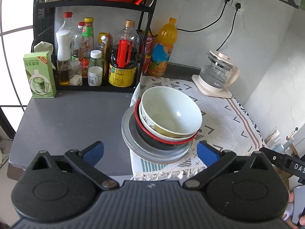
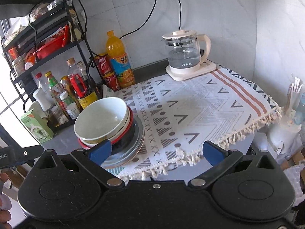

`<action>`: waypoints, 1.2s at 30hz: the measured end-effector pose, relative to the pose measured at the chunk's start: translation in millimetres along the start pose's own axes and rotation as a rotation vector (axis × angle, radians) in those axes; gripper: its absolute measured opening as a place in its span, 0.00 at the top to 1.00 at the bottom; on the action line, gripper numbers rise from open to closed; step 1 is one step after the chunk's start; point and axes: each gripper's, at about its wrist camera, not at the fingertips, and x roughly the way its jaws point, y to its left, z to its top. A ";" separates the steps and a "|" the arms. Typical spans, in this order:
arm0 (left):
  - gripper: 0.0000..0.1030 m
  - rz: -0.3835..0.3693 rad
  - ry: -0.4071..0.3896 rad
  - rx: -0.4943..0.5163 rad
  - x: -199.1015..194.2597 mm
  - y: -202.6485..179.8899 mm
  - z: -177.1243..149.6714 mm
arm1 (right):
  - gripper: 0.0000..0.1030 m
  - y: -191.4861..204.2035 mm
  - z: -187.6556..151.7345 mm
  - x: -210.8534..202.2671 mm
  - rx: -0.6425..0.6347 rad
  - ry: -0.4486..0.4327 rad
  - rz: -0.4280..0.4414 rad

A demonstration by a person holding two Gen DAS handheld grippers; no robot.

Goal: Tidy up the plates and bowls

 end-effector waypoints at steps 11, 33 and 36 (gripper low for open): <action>0.00 -0.009 0.000 0.022 -22.1 14.6 -14.6 | 0.00 13.6 -21.2 -21.0 0.000 -0.004 0.002; 0.00 -0.032 0.010 0.048 -19.9 20.1 -15.1 | 0.00 7.0 -23.7 -29.1 0.010 -0.013 -0.031; 0.00 -0.029 0.010 0.046 -18.8 19.7 -14.7 | 0.00 8.5 -23.7 -28.7 0.002 -0.012 -0.033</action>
